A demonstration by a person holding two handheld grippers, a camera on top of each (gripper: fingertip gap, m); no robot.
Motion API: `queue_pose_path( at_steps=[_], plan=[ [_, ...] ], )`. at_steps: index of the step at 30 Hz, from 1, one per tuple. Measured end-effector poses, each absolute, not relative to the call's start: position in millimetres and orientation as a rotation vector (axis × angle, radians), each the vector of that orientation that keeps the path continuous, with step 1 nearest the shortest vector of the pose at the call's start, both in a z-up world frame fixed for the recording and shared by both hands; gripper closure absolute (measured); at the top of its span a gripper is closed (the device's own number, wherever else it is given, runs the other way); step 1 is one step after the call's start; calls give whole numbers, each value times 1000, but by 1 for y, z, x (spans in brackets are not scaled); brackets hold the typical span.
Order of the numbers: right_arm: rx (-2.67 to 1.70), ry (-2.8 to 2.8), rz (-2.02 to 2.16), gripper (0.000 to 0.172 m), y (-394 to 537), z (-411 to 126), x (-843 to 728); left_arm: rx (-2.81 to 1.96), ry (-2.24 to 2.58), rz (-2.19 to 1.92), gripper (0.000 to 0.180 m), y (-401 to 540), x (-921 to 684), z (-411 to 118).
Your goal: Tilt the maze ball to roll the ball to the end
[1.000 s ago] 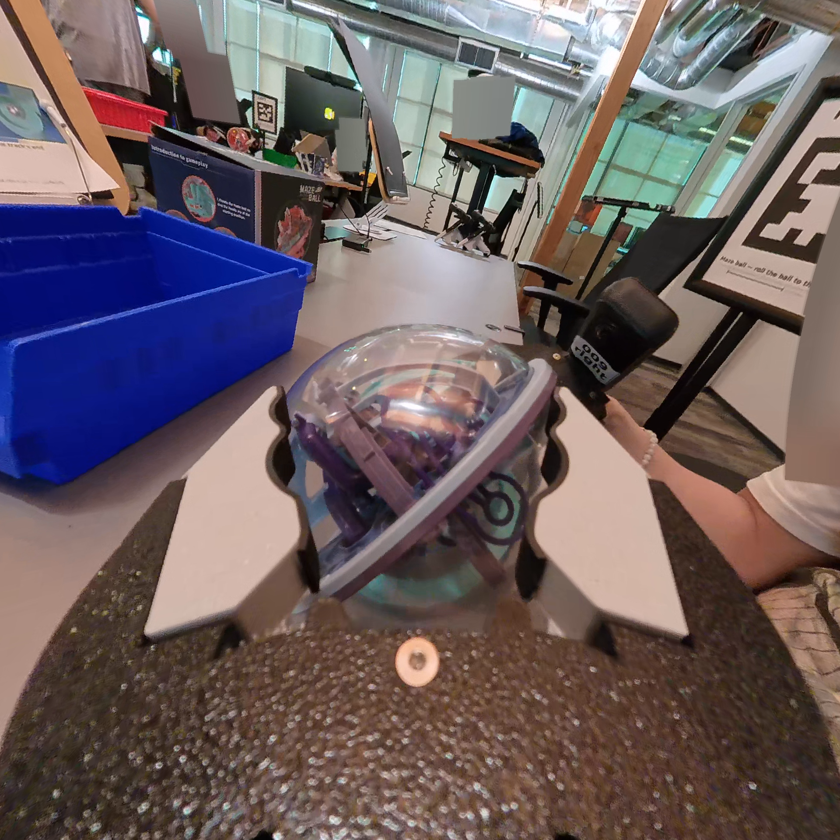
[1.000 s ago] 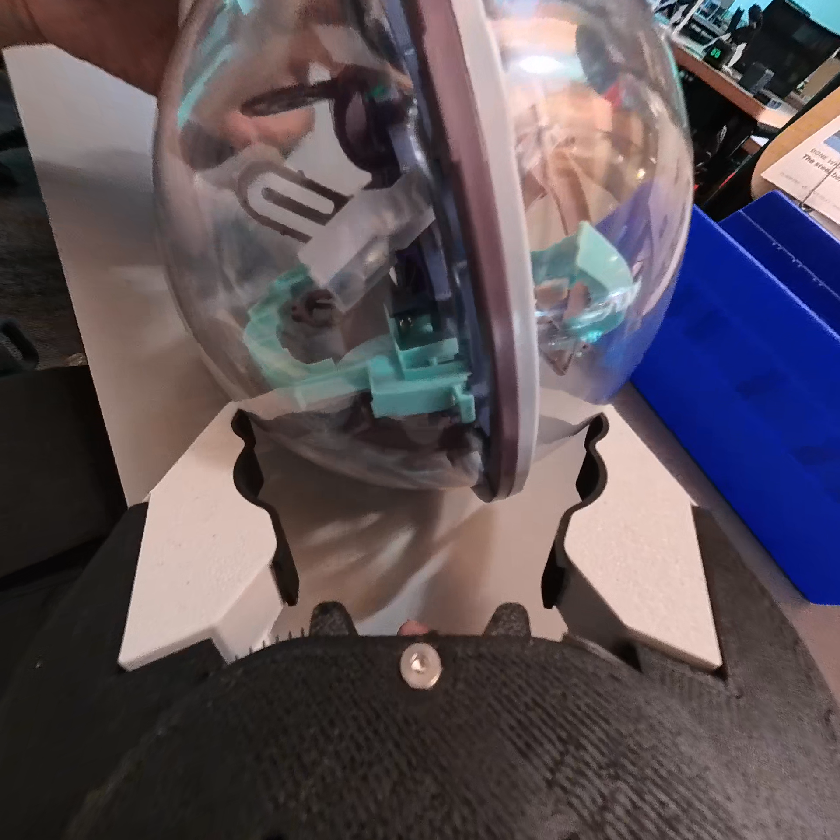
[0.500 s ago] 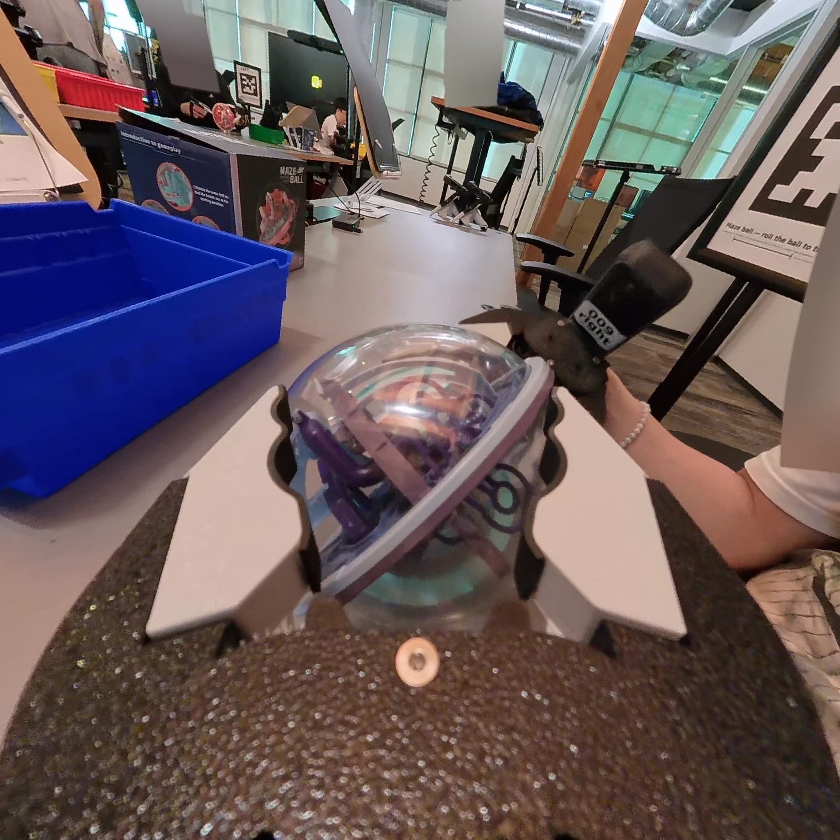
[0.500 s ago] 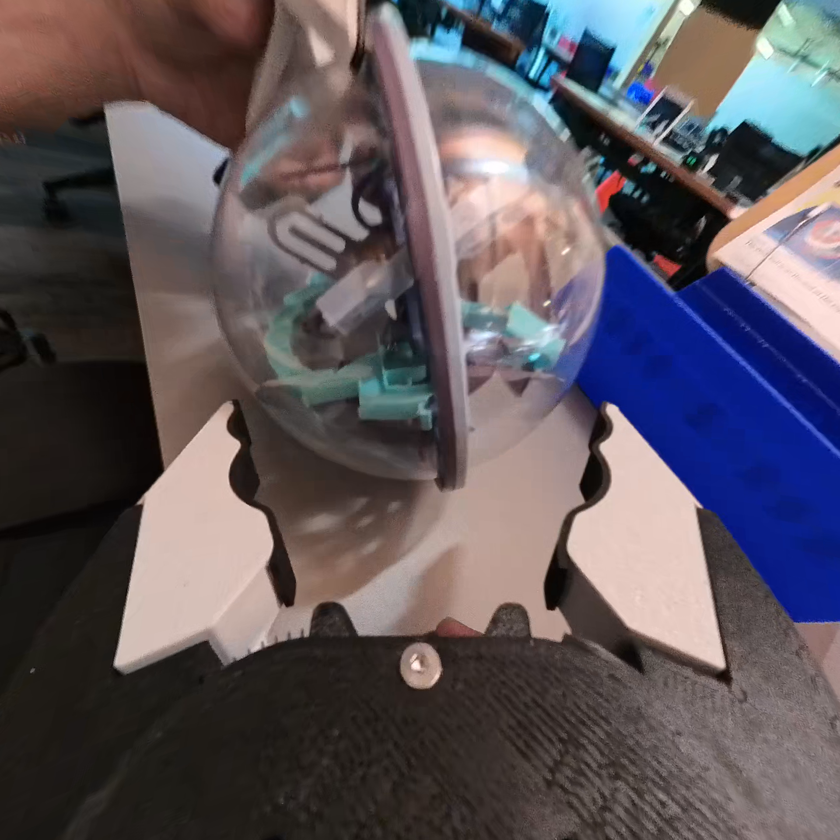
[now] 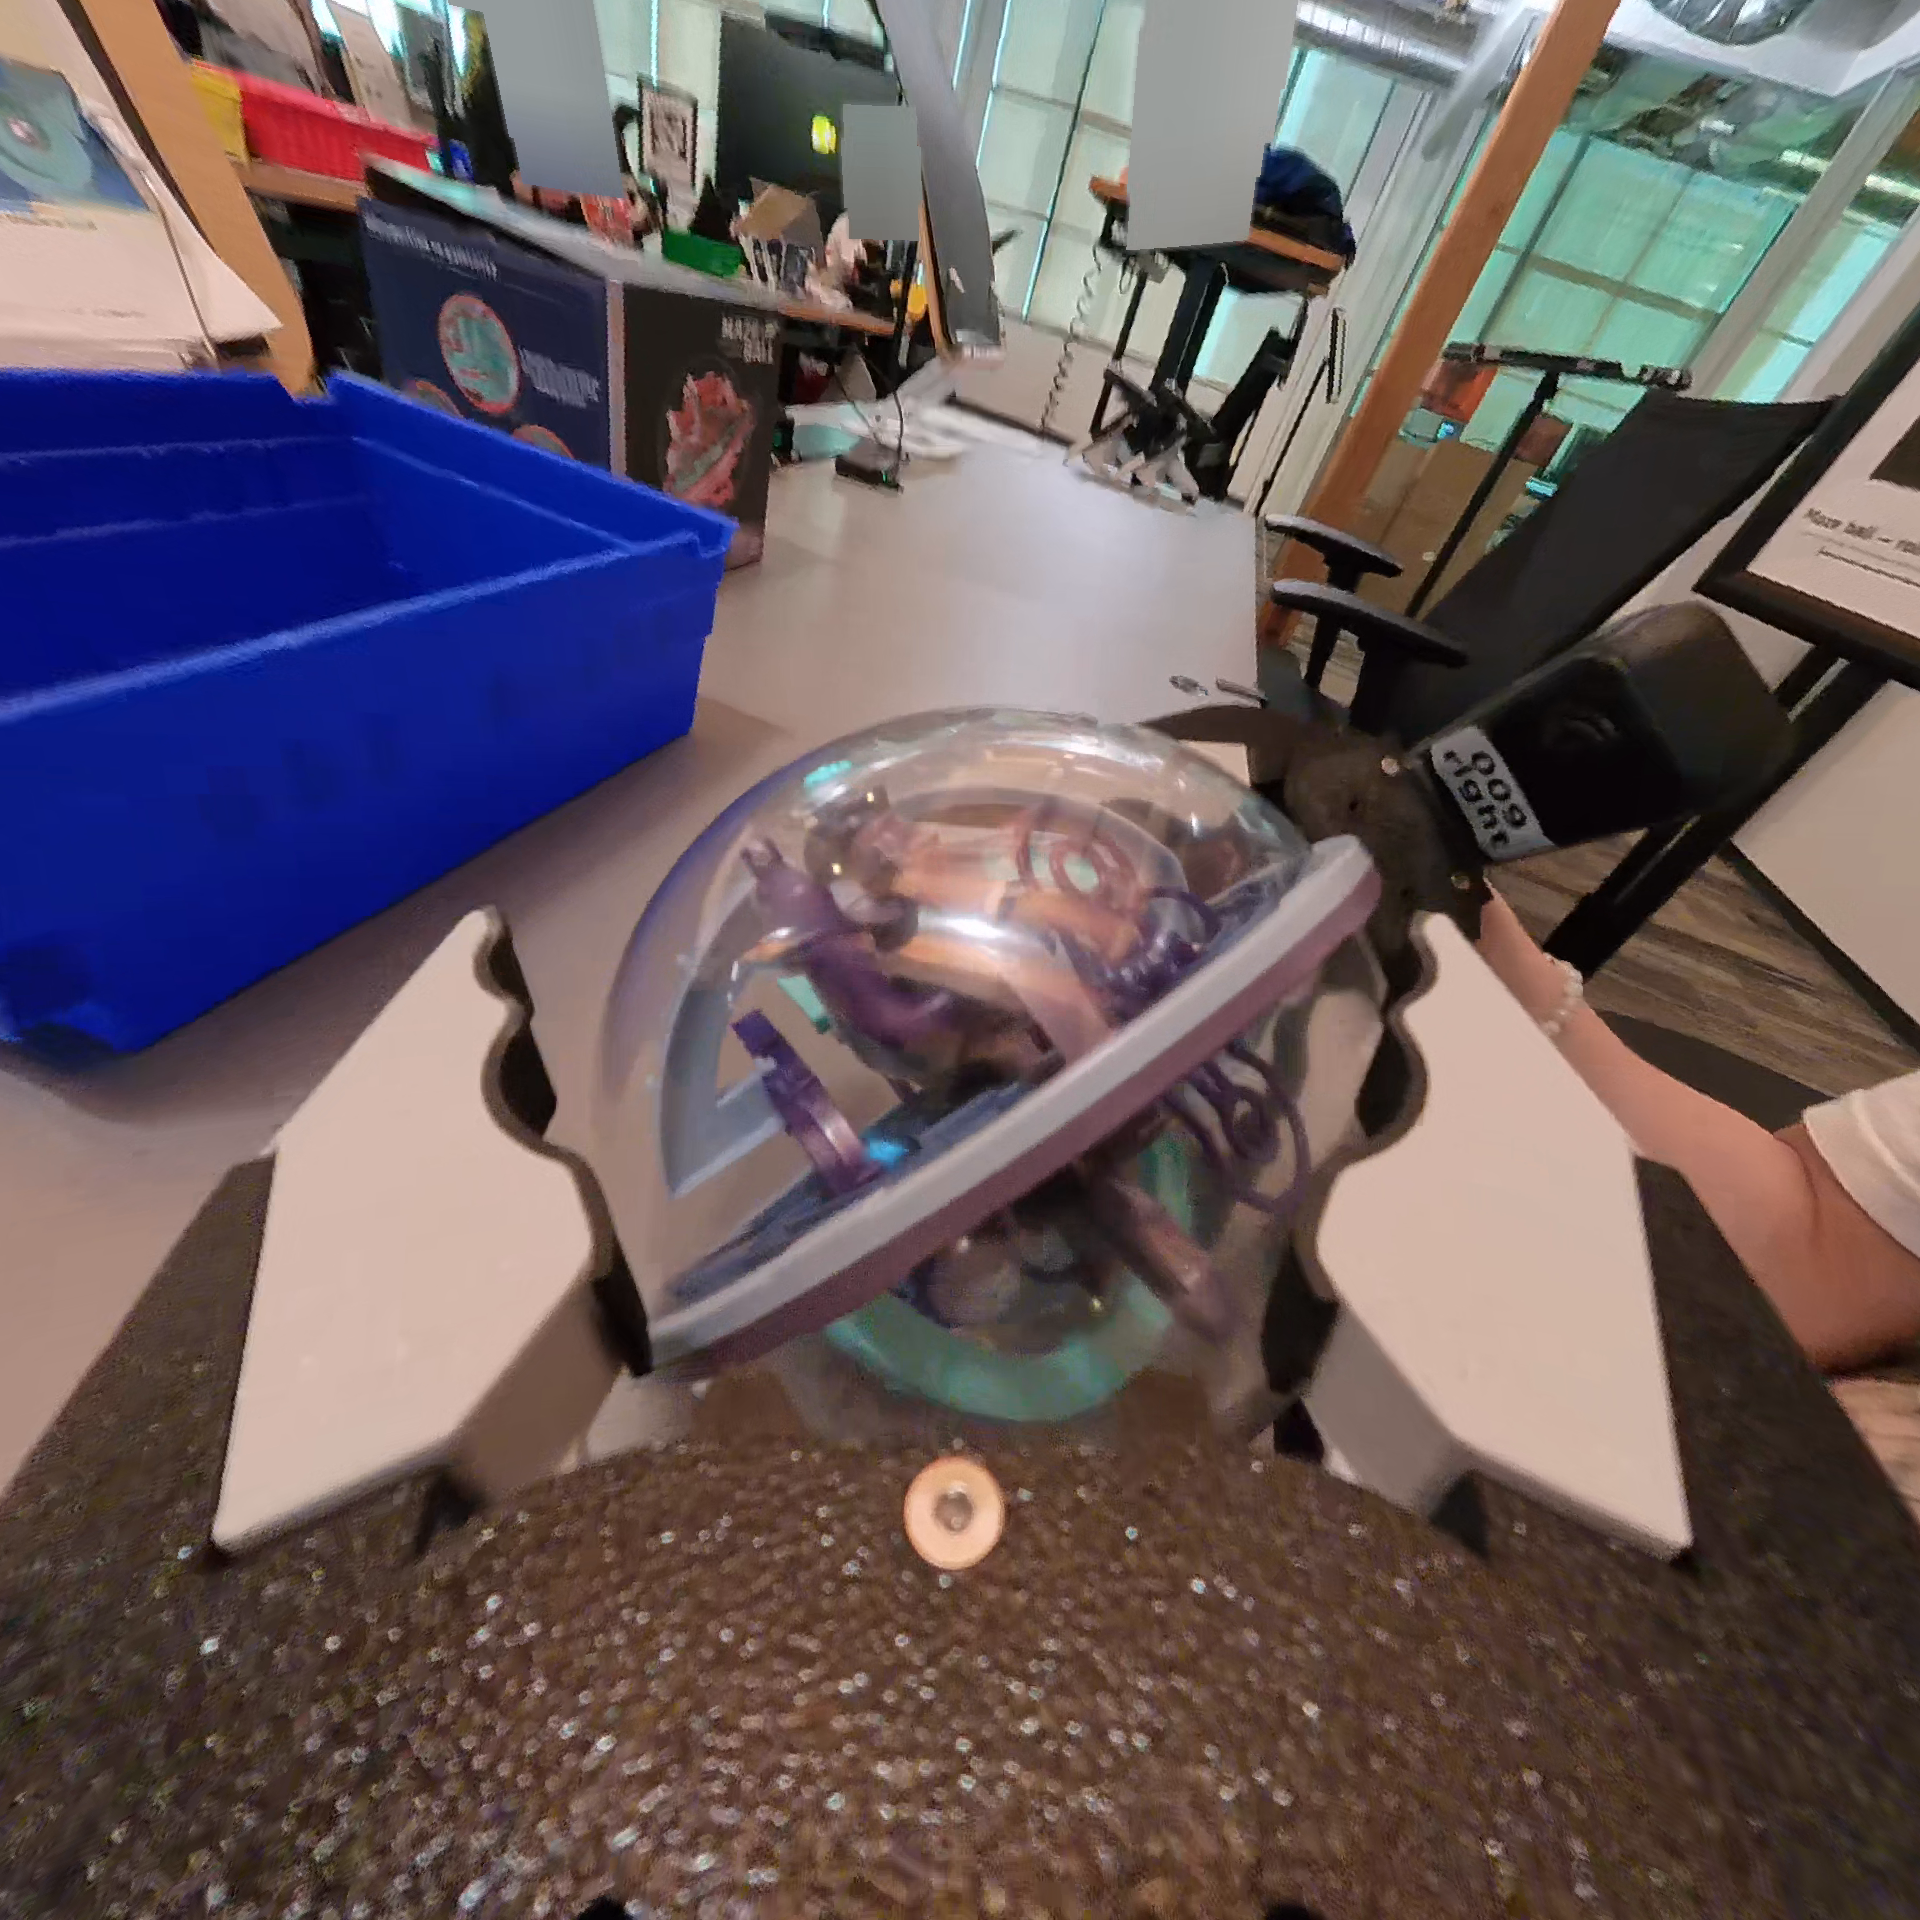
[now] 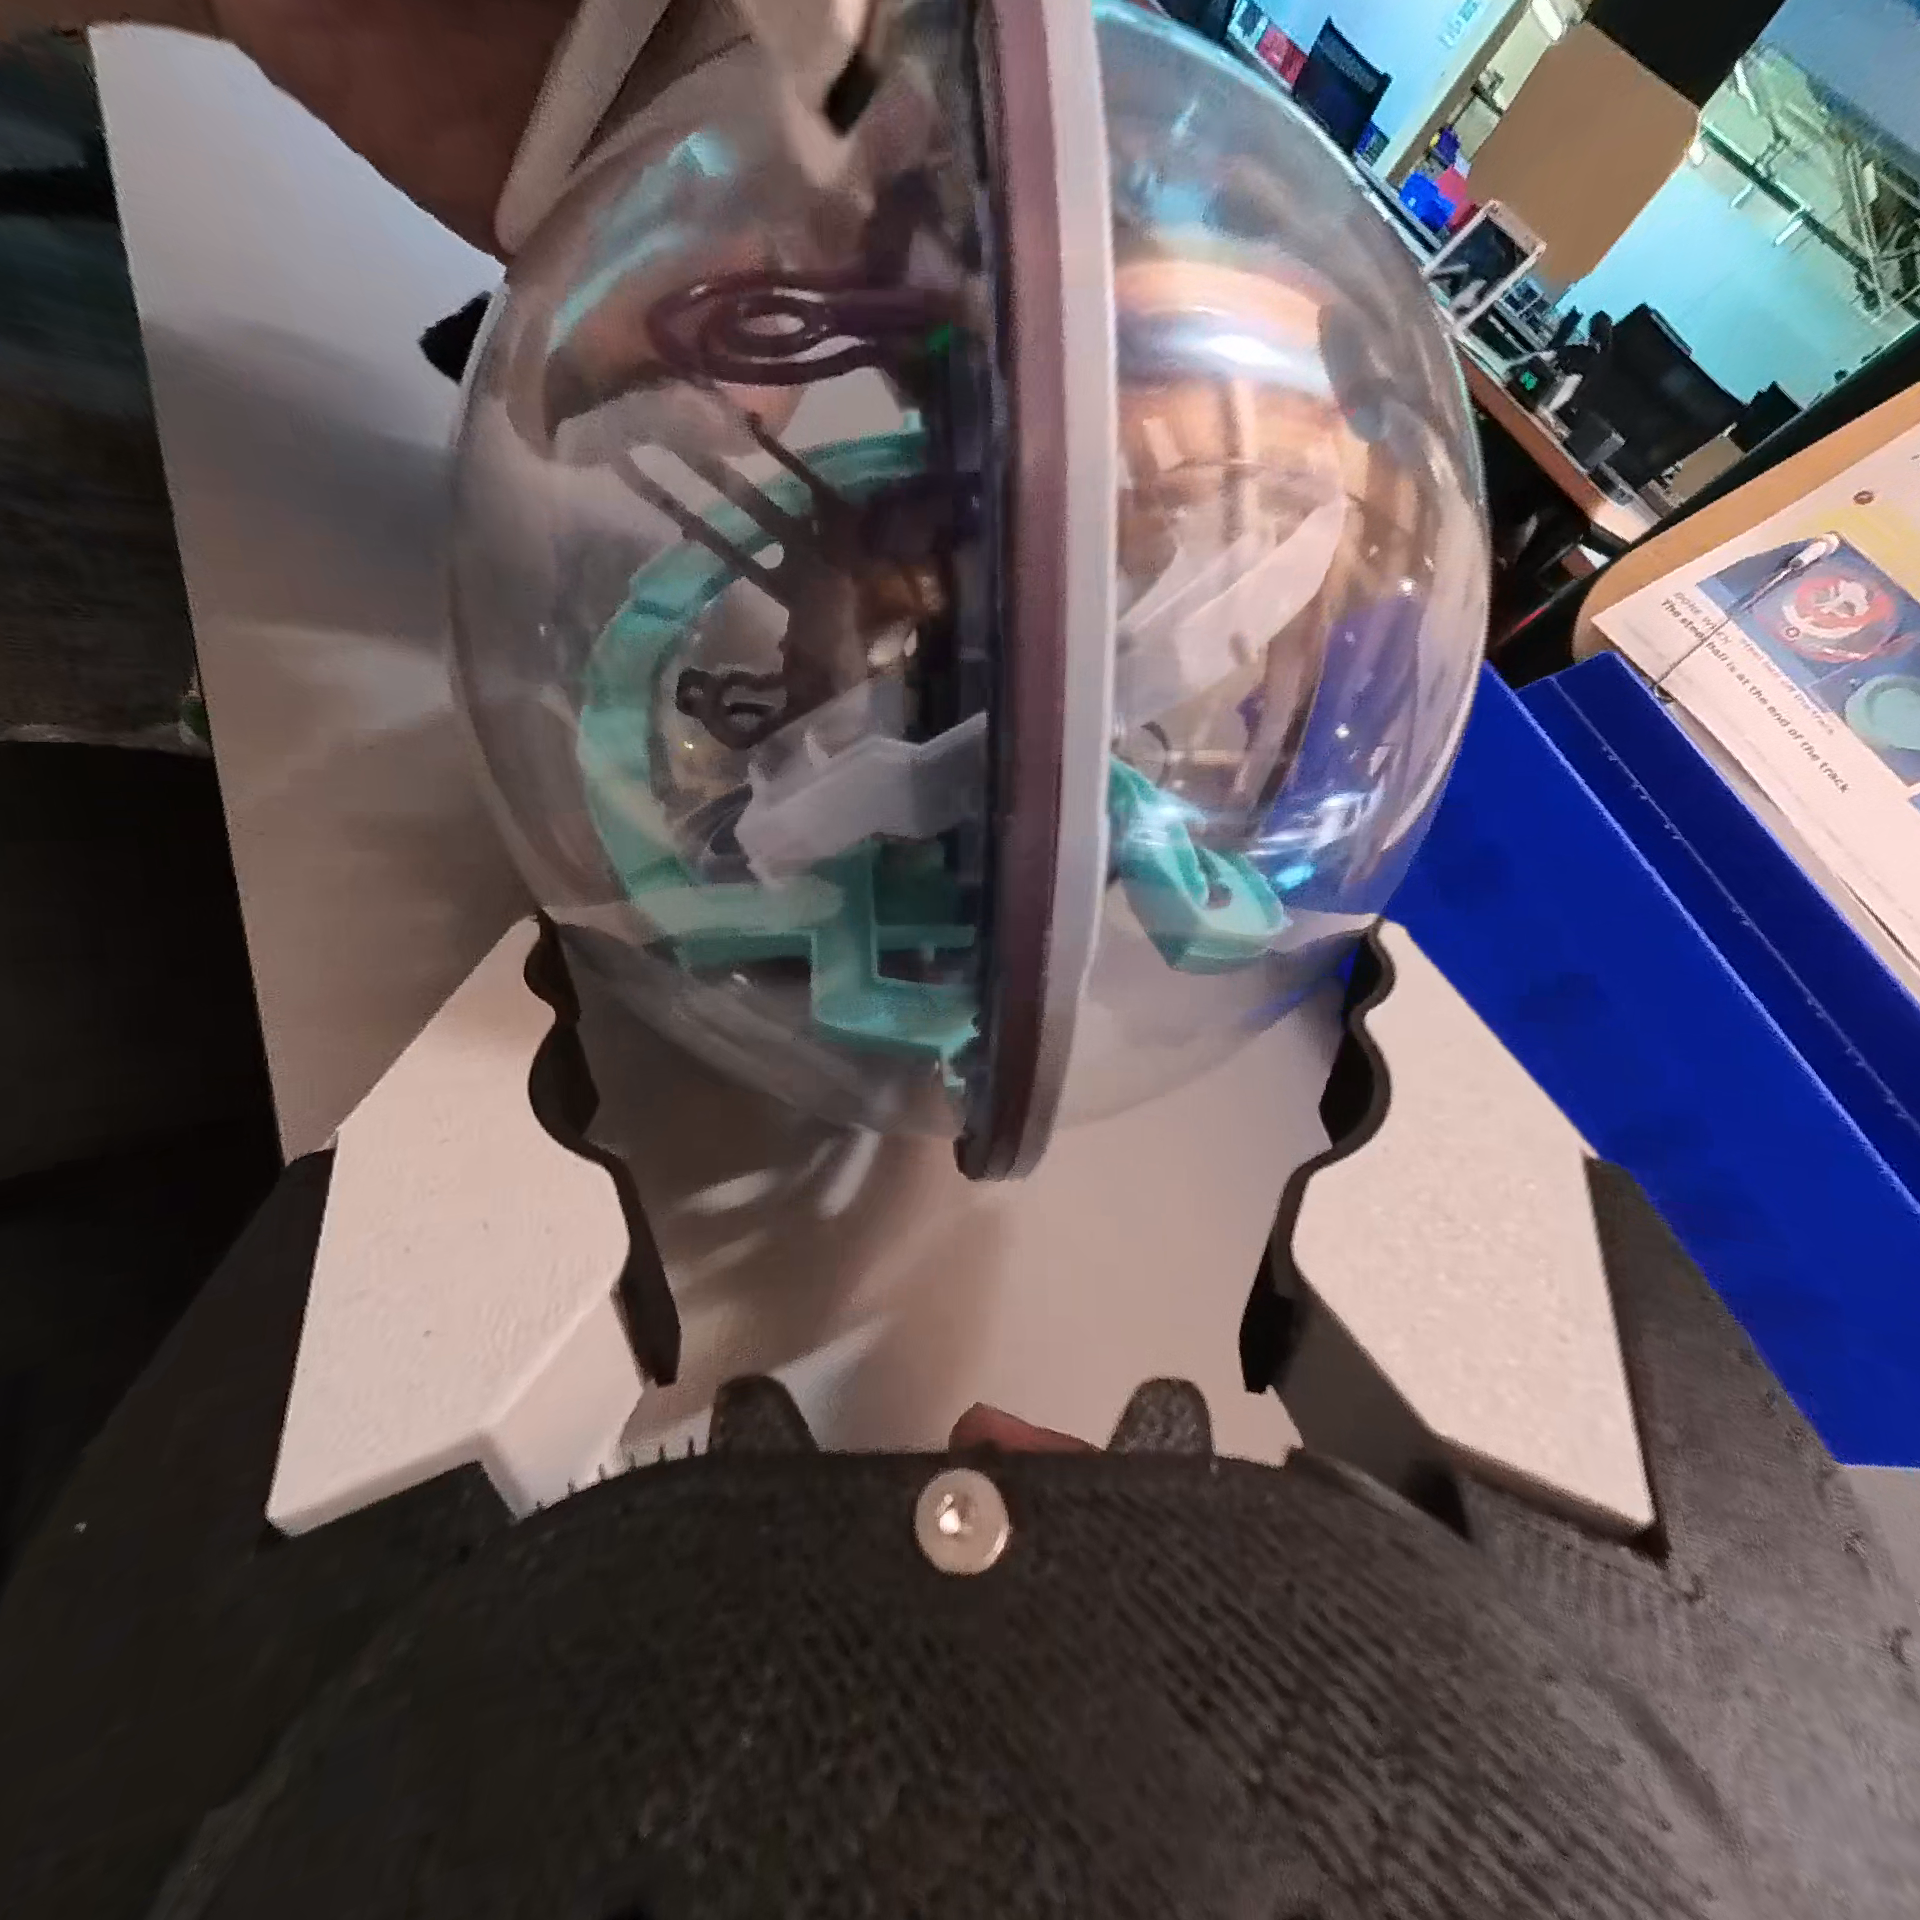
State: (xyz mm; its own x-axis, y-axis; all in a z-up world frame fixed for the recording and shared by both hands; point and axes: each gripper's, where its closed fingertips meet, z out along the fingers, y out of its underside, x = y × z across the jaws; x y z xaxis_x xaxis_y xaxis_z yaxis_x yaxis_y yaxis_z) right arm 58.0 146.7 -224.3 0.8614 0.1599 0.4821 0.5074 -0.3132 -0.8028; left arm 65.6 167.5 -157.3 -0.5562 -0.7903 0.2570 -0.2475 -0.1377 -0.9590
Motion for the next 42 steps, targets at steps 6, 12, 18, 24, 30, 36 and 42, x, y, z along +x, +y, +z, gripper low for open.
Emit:
queue_pose_path(
  at_steps=[6, 12, 18, 24, 30, 36, 42],
  plan=[
    [-1867, -473, -336, 29, 151, -225, 56, -1165, 1727, -1758, 24, 165, 66, -160],
    [-1906, -462, -310, 29, 150, -234, 58, -1070, 1786, -1692, 25, 156, 63, -160],
    [-1916, -467, -316, 28, 150, -236, 58, -1093, 1789, -1725, 25, 154, 63, -161],
    [-1950, -458, -314, 28, 149, -241, 61, -1119, 1693, -1832, 38, 162, 63, -147],
    [-1952, -462, -322, 28, 149, -242, 61, -1114, 1709, -1821, 37, 161, 62, -148],
    [-1951, -460, -322, 28, 150, -242, 61, -1141, 1705, -1840, 36, 162, 63, -150],
    [-1929, -478, -332, 29, 152, -238, 57, -1130, 1717, -1879, 37, 166, 59, -152]
  ],
)
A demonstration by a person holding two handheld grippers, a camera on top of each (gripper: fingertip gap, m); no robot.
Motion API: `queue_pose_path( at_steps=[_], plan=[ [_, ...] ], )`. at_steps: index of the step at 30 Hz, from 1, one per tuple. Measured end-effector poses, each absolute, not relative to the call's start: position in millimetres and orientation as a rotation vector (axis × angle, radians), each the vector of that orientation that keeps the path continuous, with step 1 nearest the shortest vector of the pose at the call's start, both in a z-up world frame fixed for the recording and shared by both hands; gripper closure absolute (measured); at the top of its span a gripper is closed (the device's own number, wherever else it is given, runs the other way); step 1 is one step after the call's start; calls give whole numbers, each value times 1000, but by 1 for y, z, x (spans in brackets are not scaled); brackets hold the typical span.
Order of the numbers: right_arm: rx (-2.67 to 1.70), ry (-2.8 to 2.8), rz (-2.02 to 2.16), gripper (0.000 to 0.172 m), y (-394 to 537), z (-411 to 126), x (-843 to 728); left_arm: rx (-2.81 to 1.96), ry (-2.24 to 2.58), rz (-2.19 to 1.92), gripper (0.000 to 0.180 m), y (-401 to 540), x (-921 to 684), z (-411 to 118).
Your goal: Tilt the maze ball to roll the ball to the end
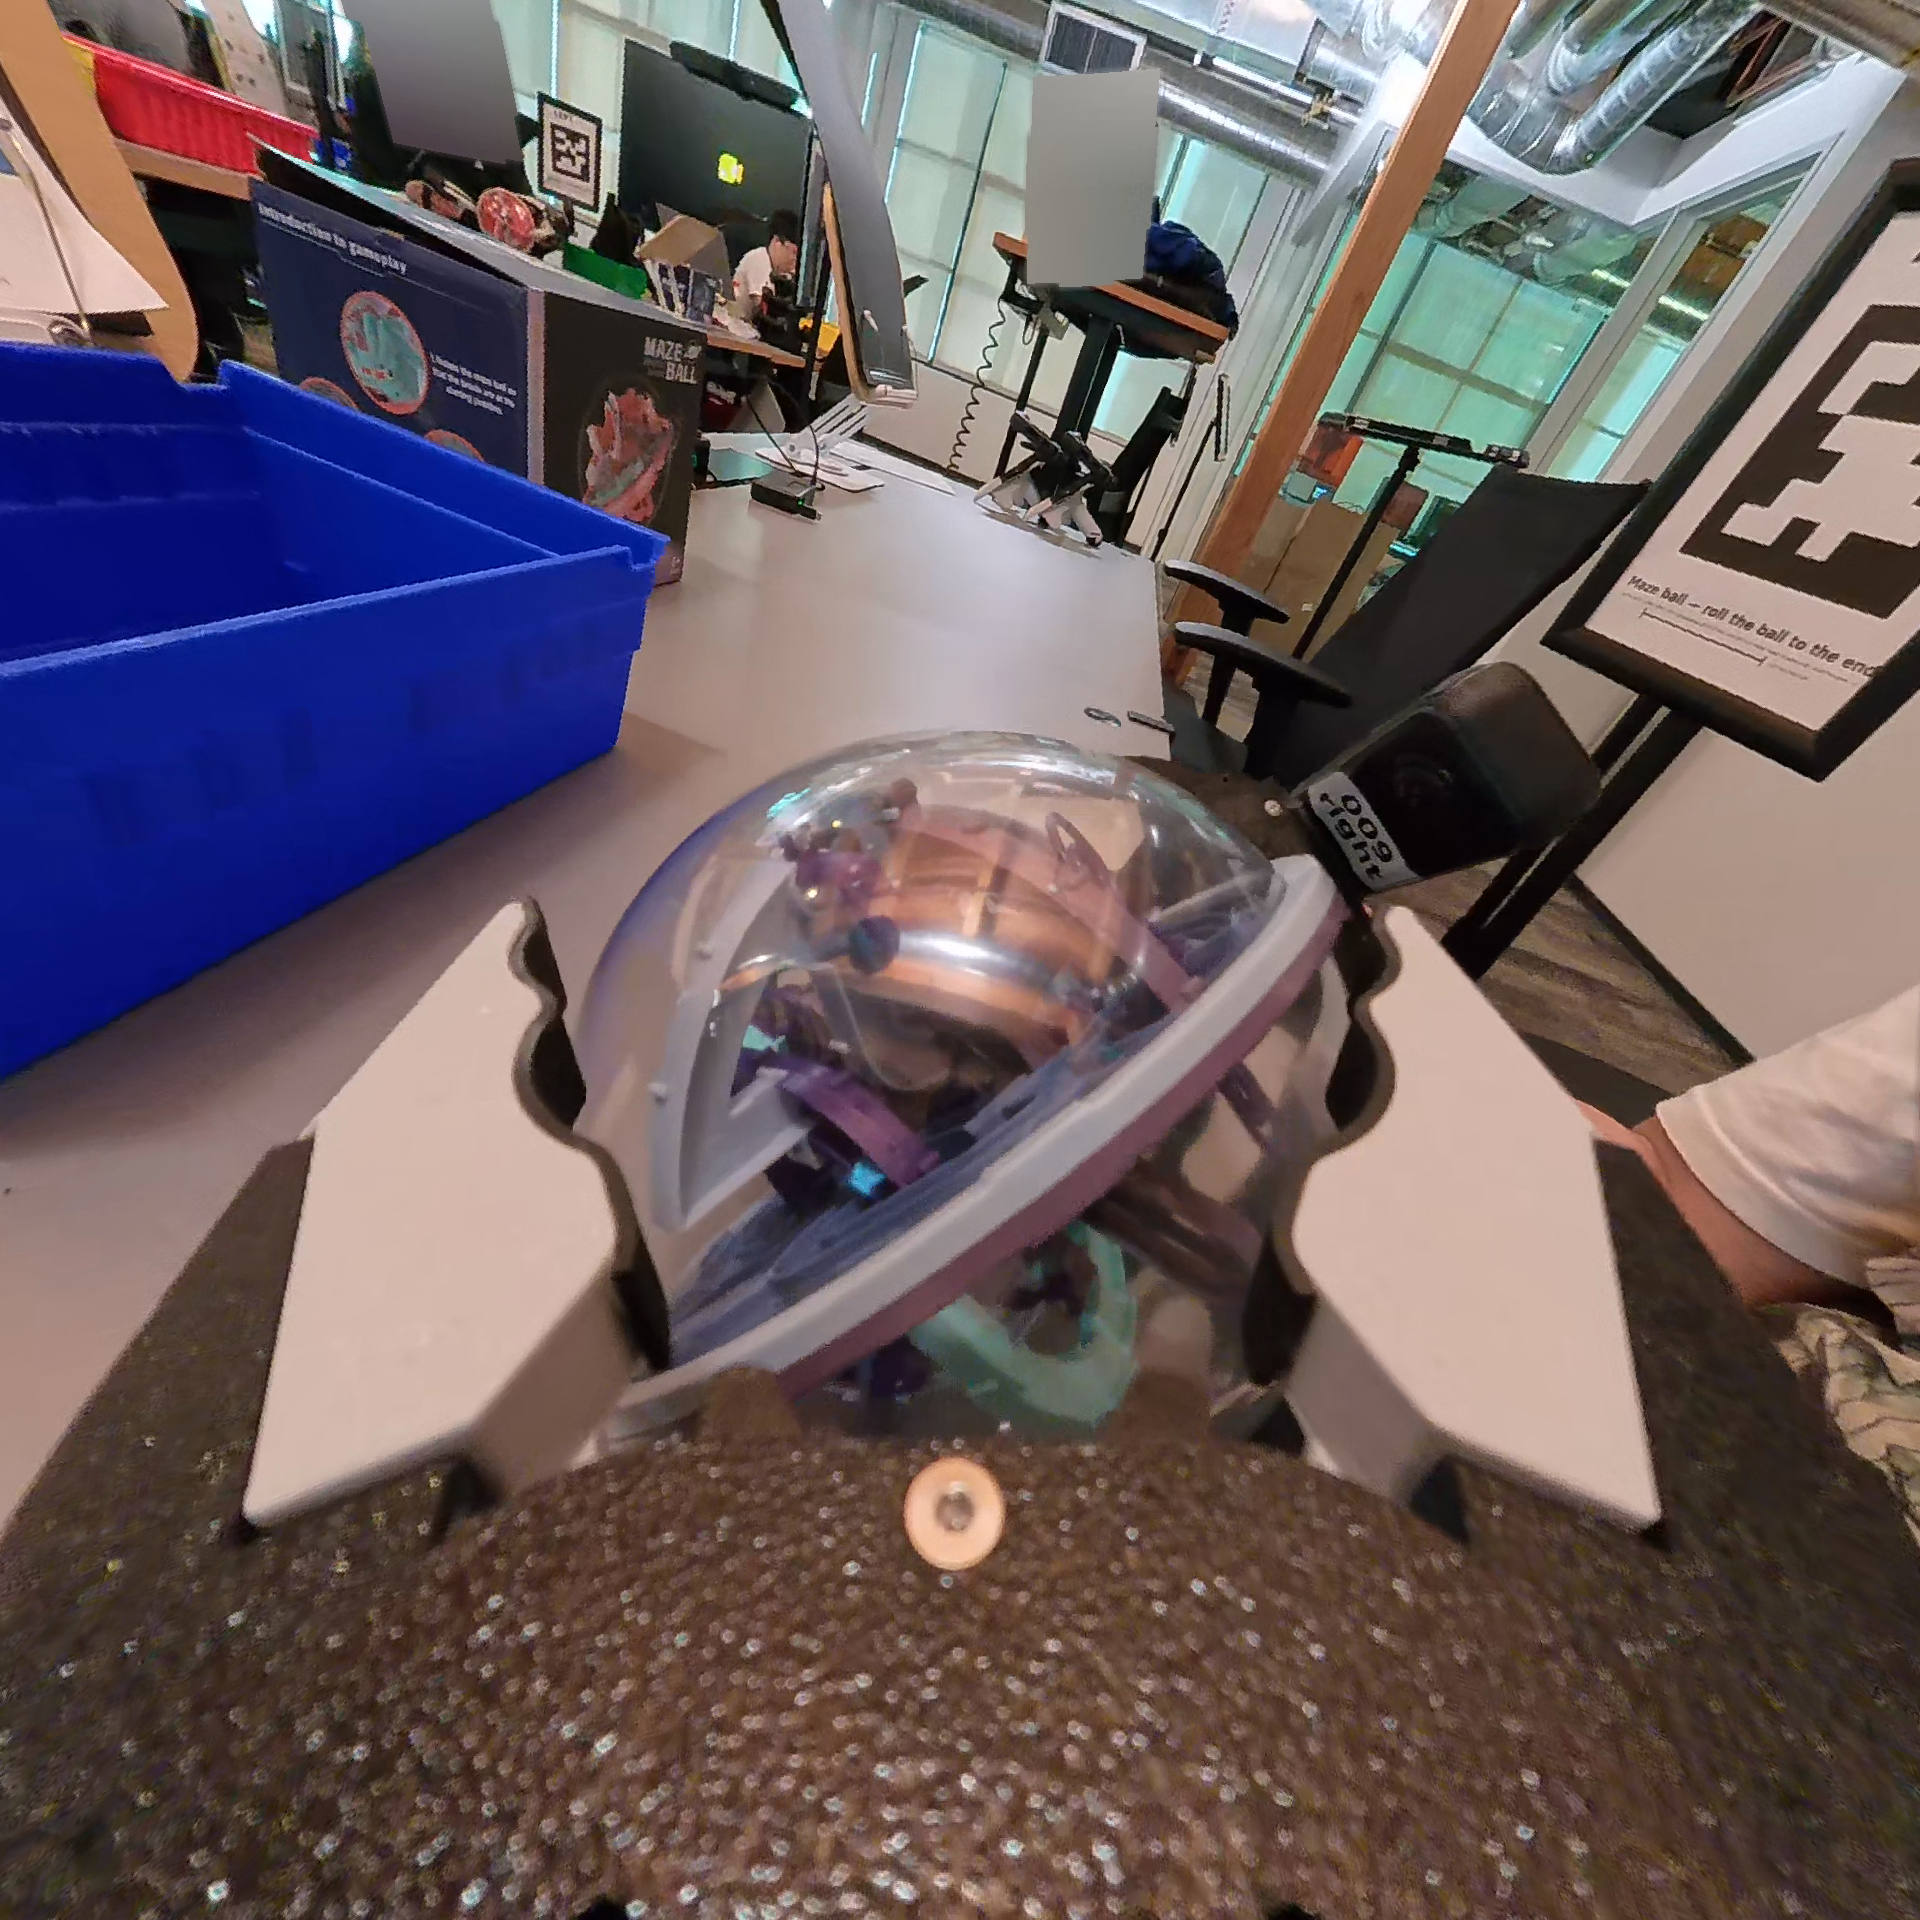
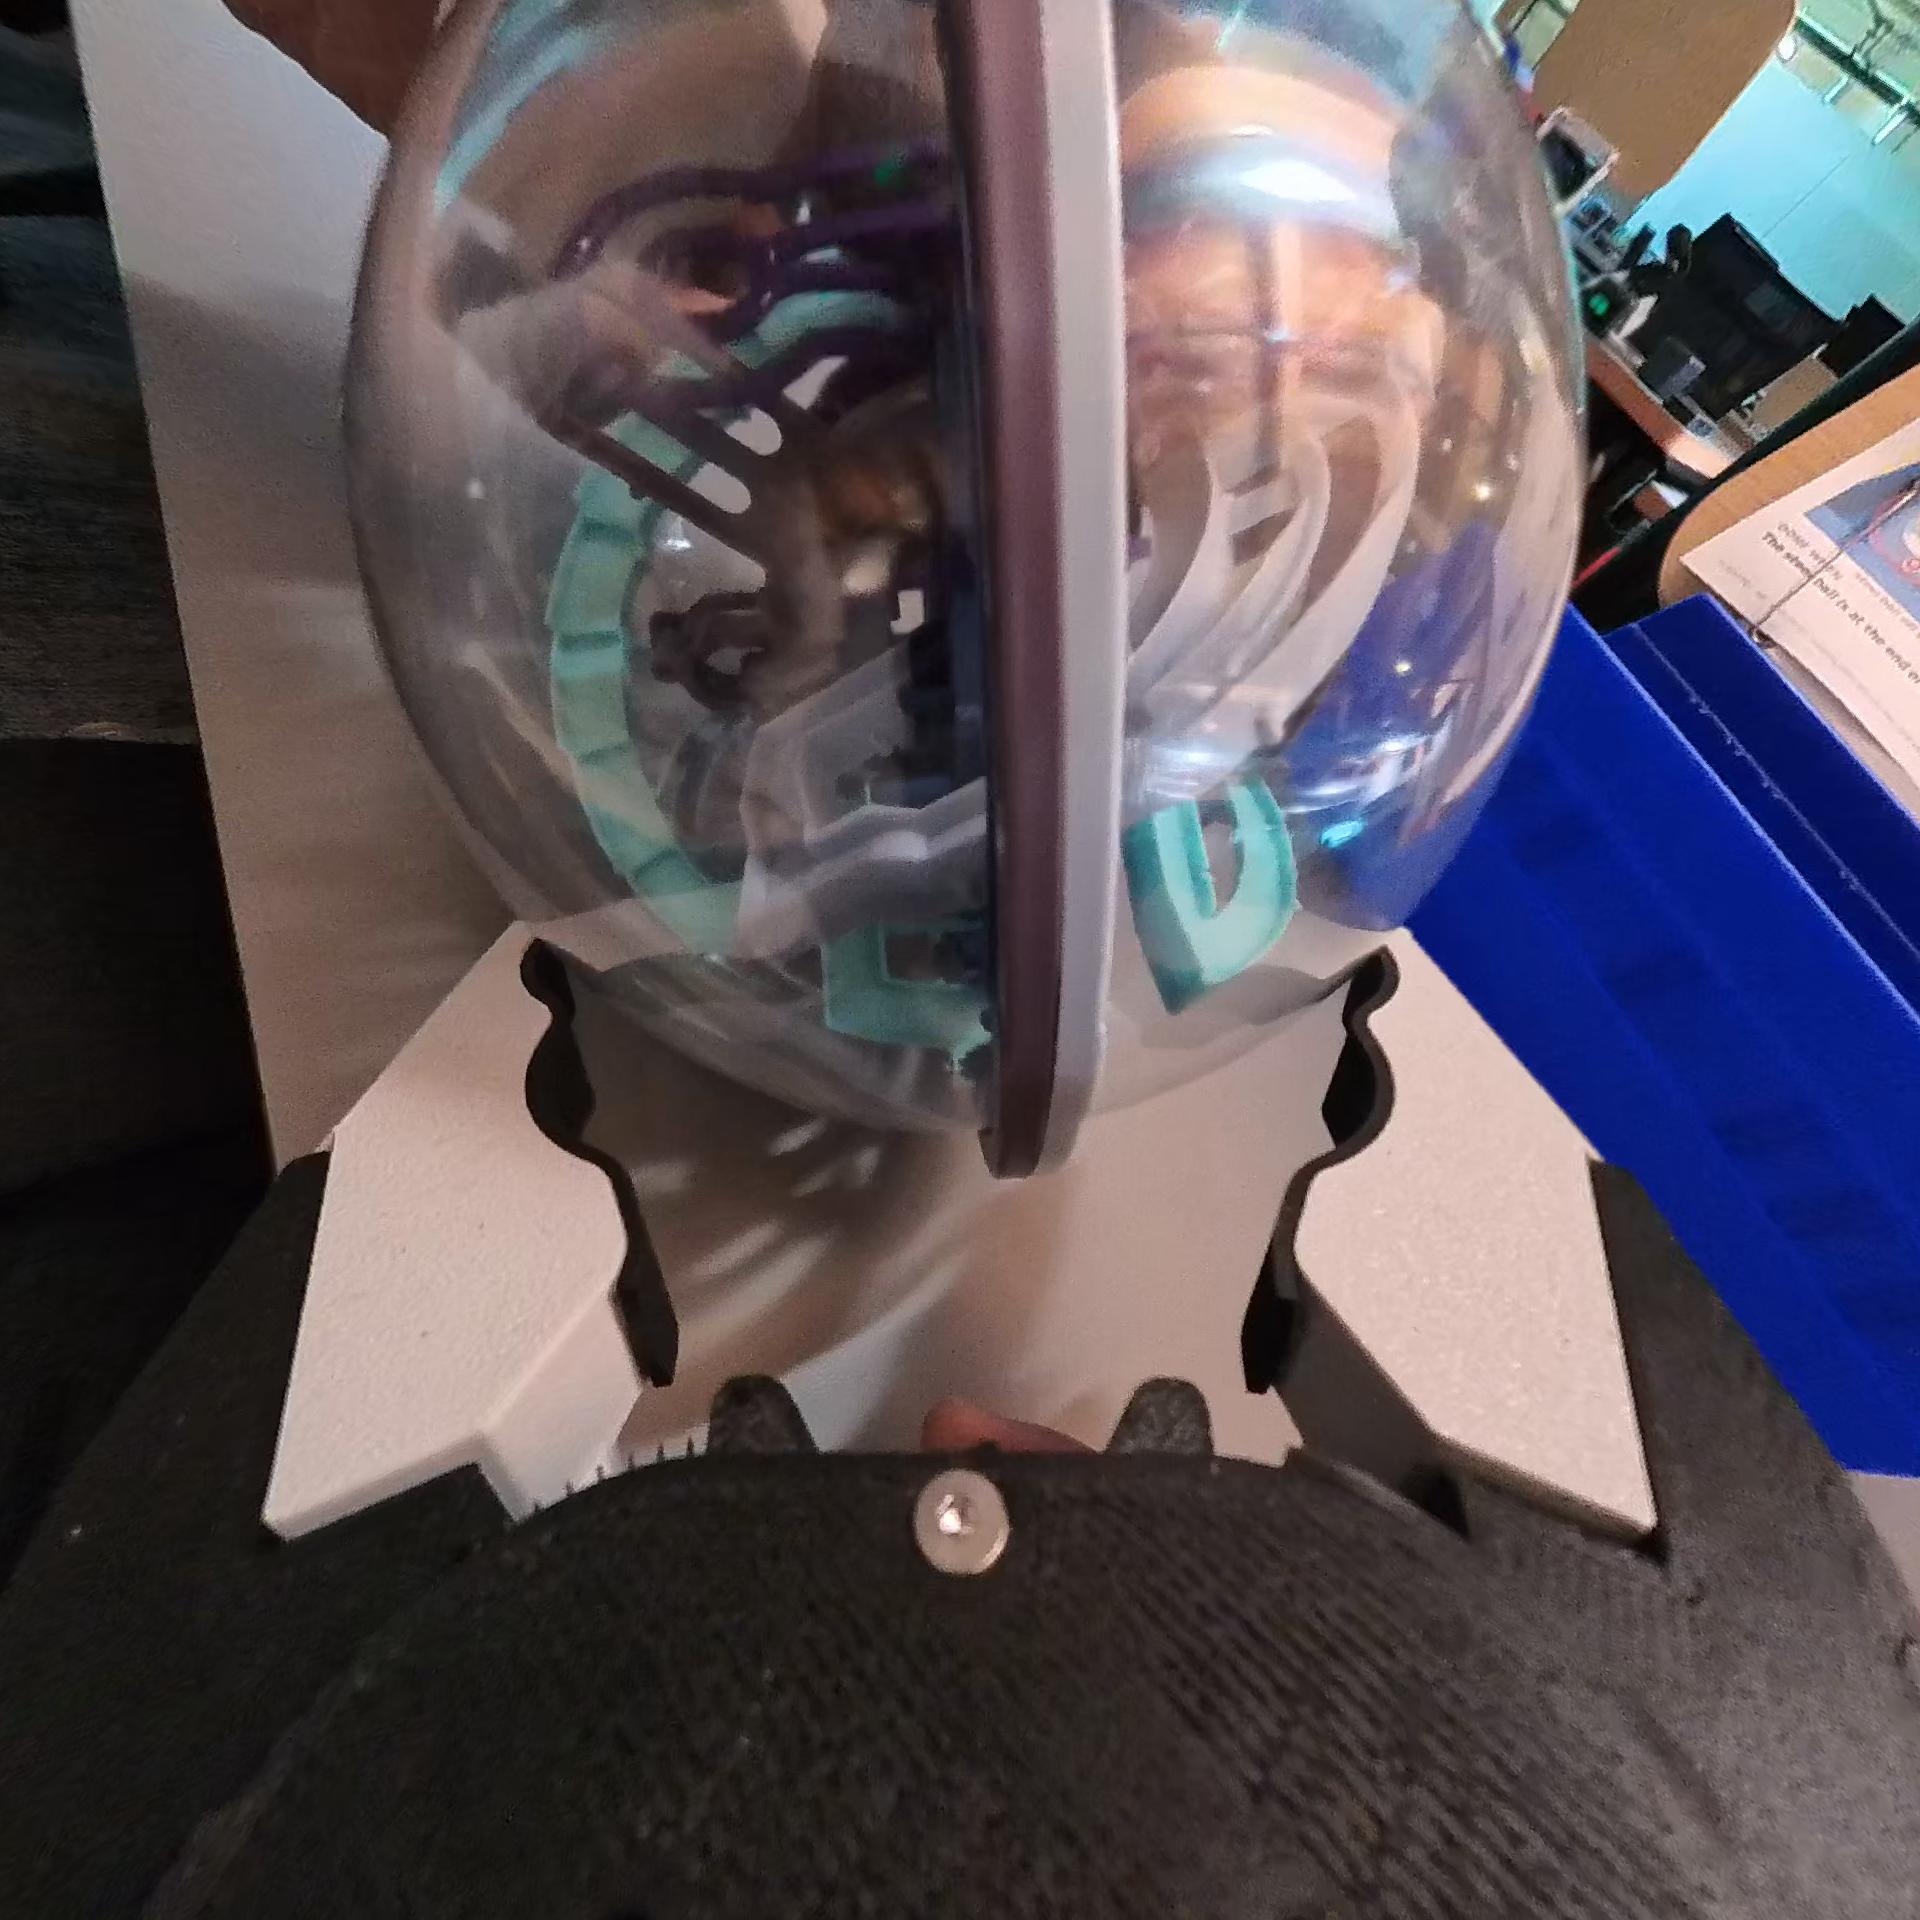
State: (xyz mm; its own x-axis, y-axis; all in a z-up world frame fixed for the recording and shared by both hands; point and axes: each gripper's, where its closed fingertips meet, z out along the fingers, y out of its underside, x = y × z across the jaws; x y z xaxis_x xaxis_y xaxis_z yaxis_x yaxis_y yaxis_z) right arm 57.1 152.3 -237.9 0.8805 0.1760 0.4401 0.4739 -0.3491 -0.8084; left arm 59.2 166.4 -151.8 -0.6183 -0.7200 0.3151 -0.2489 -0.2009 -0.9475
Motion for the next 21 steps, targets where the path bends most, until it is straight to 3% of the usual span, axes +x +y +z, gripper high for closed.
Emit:
queue_pose_path(
  at_steps=[7, 15, 21],
  plan=[
    [-1896, -484, -299, 32, 153, -229, 50, -1135, 1616, -2010, 53, 183, 54, -140],
    [-1756, -489, -291, 31, 157, -207, 40, -1164, 1573, -2058, 49, 193, 54, -144],
    [-1696, -418, -316, 20, 171, -200, 40, -1240, 1573, -2075, 55, 199, 53, -148]
  ],
)
